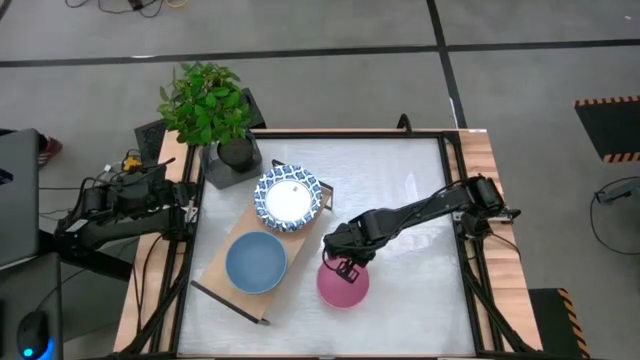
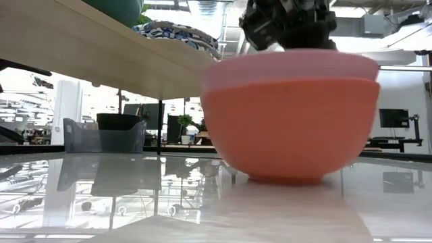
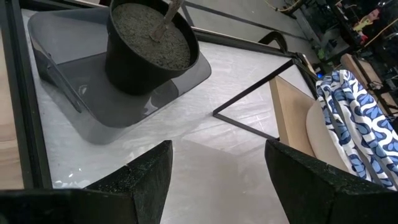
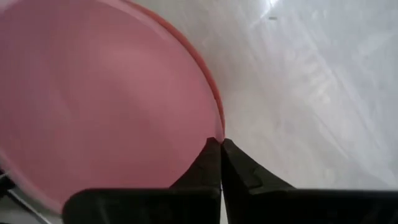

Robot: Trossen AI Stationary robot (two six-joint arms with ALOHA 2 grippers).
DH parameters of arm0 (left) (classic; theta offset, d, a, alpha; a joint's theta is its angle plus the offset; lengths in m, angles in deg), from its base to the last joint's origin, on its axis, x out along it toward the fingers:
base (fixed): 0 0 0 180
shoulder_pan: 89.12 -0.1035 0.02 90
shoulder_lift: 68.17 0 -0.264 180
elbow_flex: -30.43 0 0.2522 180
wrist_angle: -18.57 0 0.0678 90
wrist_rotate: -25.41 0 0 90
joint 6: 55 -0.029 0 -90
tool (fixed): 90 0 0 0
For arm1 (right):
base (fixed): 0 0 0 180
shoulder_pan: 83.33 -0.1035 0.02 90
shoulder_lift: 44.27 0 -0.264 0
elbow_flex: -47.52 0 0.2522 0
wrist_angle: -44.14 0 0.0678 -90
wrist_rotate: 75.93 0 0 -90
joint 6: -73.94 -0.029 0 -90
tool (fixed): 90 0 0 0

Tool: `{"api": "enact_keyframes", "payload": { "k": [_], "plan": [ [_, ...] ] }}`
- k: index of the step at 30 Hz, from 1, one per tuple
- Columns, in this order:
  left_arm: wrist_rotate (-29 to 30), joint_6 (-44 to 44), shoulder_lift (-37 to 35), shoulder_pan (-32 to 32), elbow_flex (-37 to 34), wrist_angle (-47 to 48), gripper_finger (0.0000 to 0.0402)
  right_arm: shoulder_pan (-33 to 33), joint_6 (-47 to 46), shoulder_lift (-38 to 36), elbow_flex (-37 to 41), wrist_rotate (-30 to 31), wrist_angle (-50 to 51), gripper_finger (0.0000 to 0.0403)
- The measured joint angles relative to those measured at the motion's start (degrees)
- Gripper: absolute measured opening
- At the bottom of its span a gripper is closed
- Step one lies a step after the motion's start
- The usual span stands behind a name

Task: Place and stack bowls onto a shelf
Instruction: Stack the pink bowl on the blue bowl on the shelf

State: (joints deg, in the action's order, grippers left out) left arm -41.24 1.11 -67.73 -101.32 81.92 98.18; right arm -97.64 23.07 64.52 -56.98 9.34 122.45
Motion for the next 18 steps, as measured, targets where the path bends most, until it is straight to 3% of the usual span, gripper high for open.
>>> {"api": "enact_keyframes", "payload": {
  "k": [18],
  "plan": [
    [0.4, -1.1, 0.0, 0.0, 0.0, -0.1, 0.0242, 3.9, -6.2, -18.2, -1.2, 2.1, -0.9, 0.0017]
  ]
}}
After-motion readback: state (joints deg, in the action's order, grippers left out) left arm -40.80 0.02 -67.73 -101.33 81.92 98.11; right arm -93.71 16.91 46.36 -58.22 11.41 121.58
